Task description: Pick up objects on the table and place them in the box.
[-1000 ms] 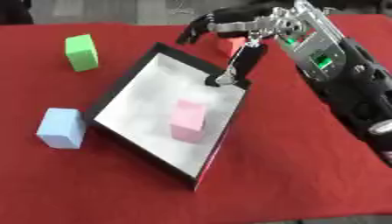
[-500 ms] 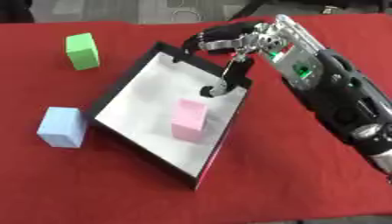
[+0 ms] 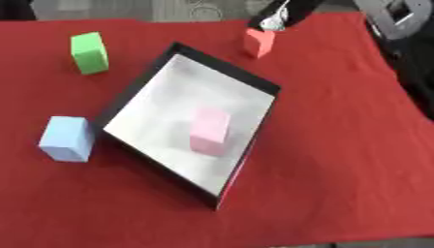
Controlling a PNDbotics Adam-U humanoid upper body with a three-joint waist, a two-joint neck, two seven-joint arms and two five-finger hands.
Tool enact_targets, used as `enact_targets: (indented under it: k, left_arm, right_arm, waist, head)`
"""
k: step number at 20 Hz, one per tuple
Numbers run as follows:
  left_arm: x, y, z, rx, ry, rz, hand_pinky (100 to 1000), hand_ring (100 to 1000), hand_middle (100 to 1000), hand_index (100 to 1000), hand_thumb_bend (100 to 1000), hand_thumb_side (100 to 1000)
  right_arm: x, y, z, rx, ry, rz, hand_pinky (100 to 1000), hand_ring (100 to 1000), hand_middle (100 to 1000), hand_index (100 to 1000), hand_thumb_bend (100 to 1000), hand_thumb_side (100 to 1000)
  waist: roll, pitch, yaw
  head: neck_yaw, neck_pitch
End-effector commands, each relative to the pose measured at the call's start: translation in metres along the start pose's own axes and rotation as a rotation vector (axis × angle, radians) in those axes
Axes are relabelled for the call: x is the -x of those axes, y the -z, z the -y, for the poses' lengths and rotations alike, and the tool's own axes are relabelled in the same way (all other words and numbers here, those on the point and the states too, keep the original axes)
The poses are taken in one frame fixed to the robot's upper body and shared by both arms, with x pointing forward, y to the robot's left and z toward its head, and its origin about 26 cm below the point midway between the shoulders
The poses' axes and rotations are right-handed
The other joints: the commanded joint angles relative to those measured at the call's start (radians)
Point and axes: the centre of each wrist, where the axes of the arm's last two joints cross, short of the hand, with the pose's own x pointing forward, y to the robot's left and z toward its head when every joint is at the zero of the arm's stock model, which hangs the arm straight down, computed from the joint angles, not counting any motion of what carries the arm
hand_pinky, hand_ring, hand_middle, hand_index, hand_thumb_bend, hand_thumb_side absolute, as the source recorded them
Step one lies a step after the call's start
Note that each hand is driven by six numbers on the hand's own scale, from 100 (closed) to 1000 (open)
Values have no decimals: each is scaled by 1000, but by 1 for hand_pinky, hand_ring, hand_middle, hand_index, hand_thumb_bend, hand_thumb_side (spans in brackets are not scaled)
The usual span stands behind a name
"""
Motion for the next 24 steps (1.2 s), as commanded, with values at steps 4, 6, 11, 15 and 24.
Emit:
enact_targets:
  k: [4, 6, 11, 15, 24]
  left_arm:
    - [-13, 10, 4, 28, -13, 50, 915, 648, 729, 820, 131, 797]
    - [-16, 13, 7, 38, -24, 62, 916, 649, 730, 820, 130, 798]
    - [-20, 16, 12, 55, -38, 75, 918, 649, 731, 820, 129, 801]
    - [-25, 20, 15, 68, -46, 94, 918, 650, 731, 819, 126, 801]
    - [-32, 24, 21, 88, -68, 119, 921, 651, 732, 820, 124, 804]
  right_arm:
    - [52, -24, 14, -97, -80, -159, 932, 923, 881, 927, 421, 142]
    - [62, -26, 13, -117, -90, -181, 935, 925, 874, 925, 417, 103]
    - [77, -32, 15, -159, -120, -206, 946, 934, 888, 924, 397, 100]
    - [86, -39, 15, -173, -138, -223, 942, 906, 886, 914, 385, 100]
    - [96, -40, 12, -172, -152, -259, 944, 919, 894, 917, 383, 100]
  waist:
    - [22, 23, 13]
    - [23, 34, 20]
    - [22, 62, 42]
    - [15, 86, 68]
    - [10, 127, 117]
  head:
    - [-25, -2]
    - [-32, -2]
    - [-41, -34]
    - [-54, -70]
    - [-83, -152]
